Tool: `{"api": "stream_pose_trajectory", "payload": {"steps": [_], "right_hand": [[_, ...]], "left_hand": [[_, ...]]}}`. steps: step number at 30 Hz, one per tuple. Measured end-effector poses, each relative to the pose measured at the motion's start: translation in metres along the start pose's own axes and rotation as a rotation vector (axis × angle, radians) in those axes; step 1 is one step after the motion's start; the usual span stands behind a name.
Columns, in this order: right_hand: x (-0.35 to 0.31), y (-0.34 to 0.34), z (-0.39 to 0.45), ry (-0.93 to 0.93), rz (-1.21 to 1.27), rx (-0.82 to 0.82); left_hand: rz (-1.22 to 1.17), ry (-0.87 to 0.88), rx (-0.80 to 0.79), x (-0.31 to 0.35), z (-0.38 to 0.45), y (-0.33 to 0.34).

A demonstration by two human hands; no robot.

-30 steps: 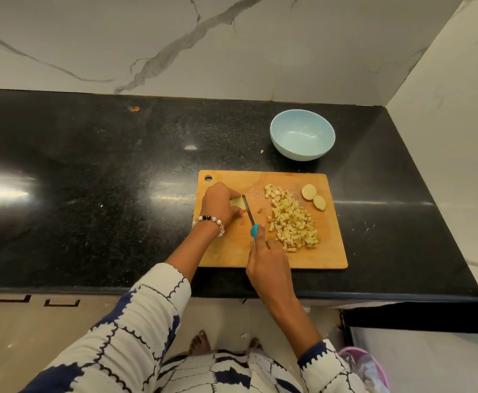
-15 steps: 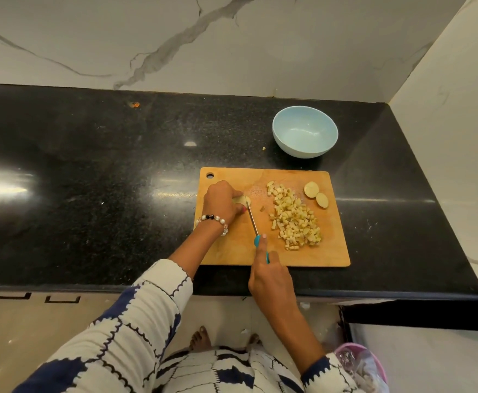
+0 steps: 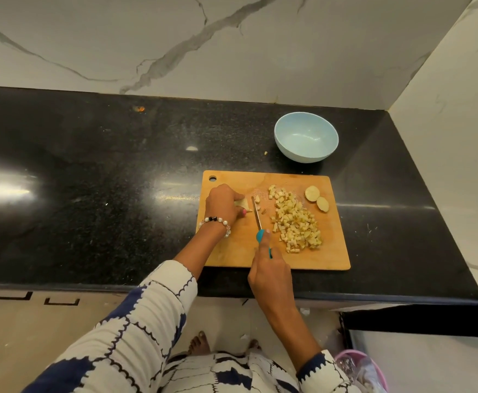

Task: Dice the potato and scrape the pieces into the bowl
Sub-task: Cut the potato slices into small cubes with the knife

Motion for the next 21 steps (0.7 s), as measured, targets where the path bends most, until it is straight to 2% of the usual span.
{"api": "stream_pose_trajectory", "payload": {"steps": [13,21], "right_hand": [[0.001,0.015,-0.009,-0.016,0.022,-0.017],[0.002,0.007,-0.011,0.031,0.136,0.006]], "left_hand": [[-0.021,-0.014,0.015,-0.001,0.002,0.002],[0.002,-0.022,-0.01,-0.001,0.002,0.001]]}}
Point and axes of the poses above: each hand's wrist, its own z-axis towards the middle knuckle, its own y-axis out of the palm, x = y × z, the point moved 6 cm from there along z, towards the middle knuckle
